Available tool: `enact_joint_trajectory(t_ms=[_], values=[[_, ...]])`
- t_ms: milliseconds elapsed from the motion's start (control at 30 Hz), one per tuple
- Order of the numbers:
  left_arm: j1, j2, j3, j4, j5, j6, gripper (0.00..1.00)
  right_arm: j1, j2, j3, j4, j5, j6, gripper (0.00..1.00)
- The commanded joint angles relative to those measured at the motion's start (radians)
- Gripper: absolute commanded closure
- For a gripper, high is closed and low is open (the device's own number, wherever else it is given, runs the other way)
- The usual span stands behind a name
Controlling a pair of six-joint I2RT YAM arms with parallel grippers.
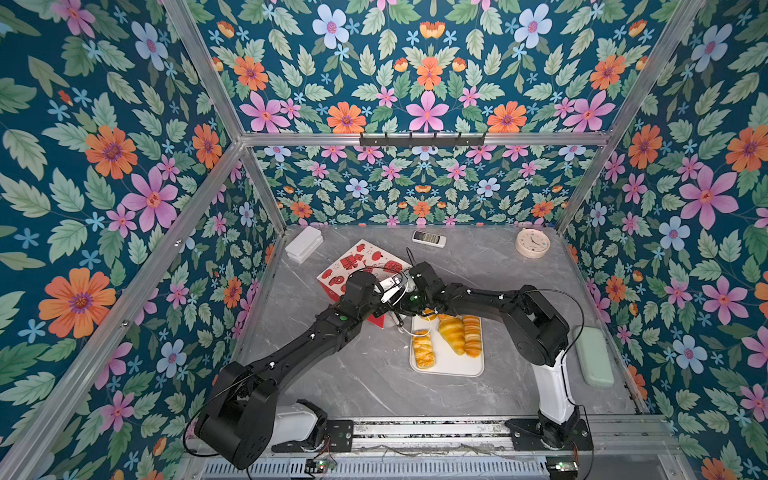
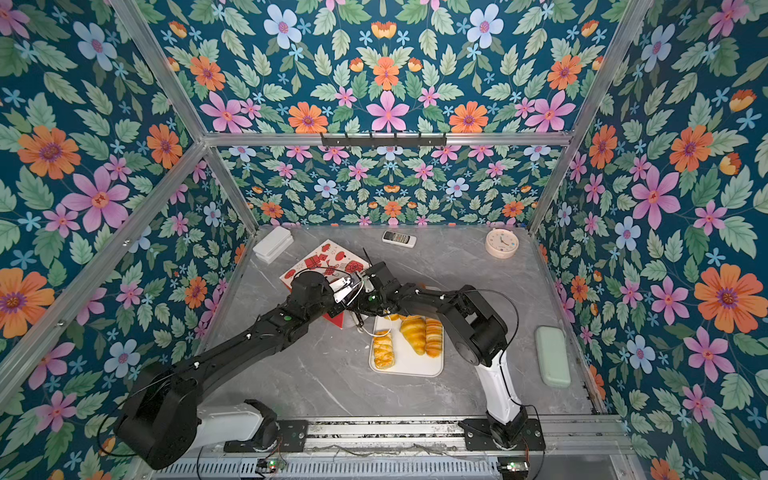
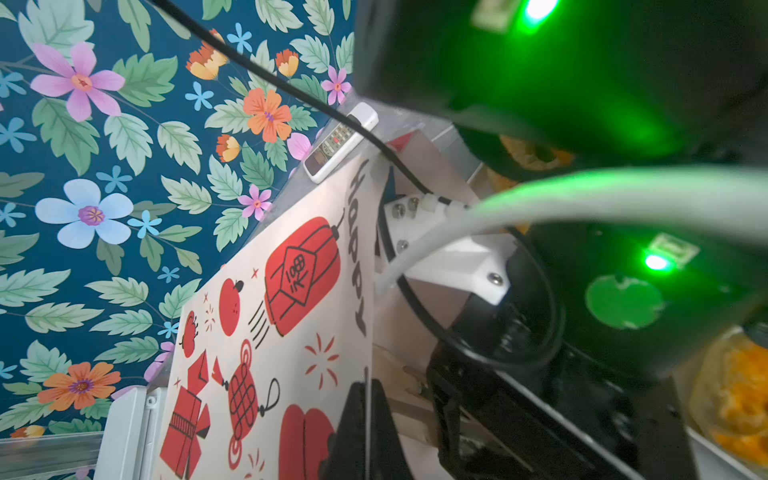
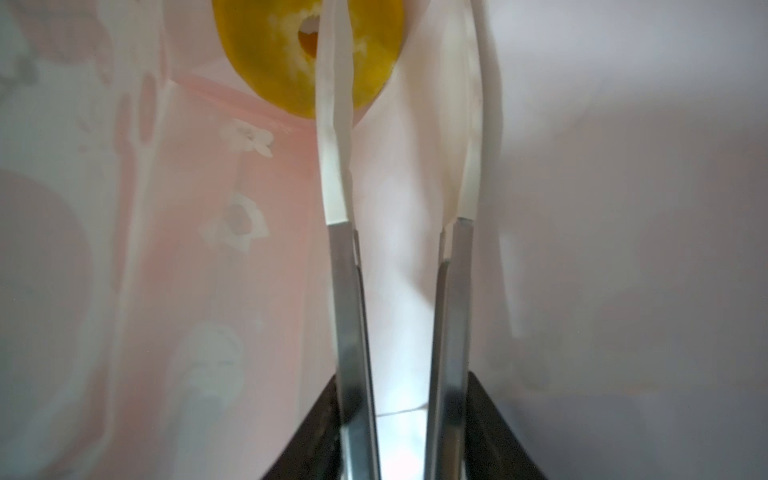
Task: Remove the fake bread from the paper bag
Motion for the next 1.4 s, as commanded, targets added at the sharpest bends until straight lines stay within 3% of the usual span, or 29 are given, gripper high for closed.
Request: enact_joint_trajectory(t_ms=[0, 267, 633, 900, 1367], values=[[0.0, -0.009, -0.01, 0.036, 0.005, 0.016, 1.0, 0.0, -0.001, 0.013, 0.08, -0.032, 0.041, 0.57], [0.001, 0.012, -0.001, 0.06, -0.009, 0.082, 1.0, -0.002, 0.024, 0.058, 0.067, -0.014, 0.045, 0.57], [0.003, 0.015, -0.011, 0.07, 0.007, 0.08, 1.0, -0.008, 0.053, 0.051, 0.079, 0.012, 0.06, 0.56], [0.003, 0.01, 0.056, -0.041, 0.022, 0.115, 1.0, -0.01, 0.065, 0.058, 0.085, 0.009, 0.047, 0.56], [0.003, 0.023, 0.058, -0.053, 0.042, 0.114, 1.0, -0.011, 0.059, 0.069, 0.127, 0.011, 0.054, 0.55]])
